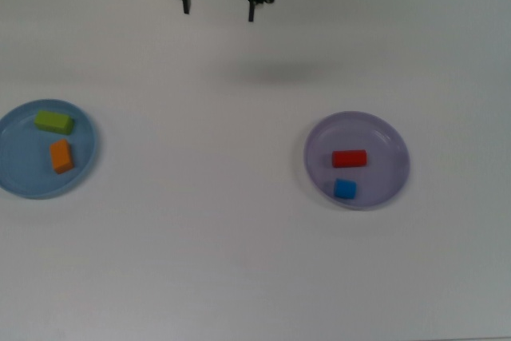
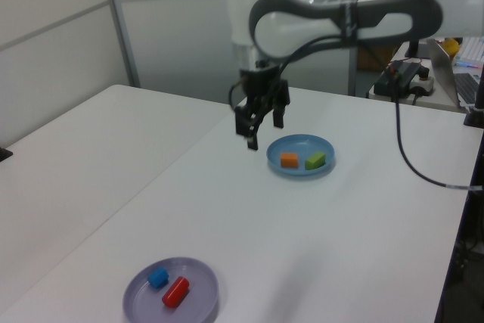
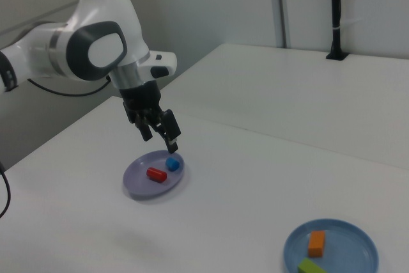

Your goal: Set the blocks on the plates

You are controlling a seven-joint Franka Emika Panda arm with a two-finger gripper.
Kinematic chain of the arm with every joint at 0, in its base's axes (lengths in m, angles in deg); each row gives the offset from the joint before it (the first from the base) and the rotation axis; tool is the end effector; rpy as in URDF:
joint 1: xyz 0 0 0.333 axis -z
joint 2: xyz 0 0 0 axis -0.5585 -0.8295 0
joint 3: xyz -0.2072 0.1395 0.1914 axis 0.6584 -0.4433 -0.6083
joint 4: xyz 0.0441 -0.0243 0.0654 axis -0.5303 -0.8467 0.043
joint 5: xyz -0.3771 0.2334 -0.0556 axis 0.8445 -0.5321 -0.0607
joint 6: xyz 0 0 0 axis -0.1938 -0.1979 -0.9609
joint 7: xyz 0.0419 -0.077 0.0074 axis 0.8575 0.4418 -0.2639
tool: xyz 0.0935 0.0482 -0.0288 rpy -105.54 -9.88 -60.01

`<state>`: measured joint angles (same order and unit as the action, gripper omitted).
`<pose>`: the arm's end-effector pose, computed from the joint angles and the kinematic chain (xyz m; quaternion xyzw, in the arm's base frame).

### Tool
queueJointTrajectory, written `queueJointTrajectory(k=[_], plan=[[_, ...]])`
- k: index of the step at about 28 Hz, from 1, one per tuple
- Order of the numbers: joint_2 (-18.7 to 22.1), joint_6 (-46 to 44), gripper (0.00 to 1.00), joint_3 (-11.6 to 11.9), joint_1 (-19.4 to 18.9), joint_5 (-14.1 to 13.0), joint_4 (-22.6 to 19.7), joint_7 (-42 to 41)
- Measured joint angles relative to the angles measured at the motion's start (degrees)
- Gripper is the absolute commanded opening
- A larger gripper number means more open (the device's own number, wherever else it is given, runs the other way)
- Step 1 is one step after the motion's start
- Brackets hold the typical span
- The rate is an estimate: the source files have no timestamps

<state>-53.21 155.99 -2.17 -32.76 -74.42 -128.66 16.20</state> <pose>0.6198 0.0400 0.5808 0.9981 -0.0578 0.0114 0.0184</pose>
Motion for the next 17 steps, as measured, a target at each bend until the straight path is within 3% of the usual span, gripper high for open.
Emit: queueJointTrajectory(k=[7, 17], plan=[[3.7, 1.5, 1.00, 3.1, 0.0, -1.3, -1.4, -2.7], [4.3, 4.3, 1.00, 3.6, 0.0, -1.3, -2.5, -2.8]])
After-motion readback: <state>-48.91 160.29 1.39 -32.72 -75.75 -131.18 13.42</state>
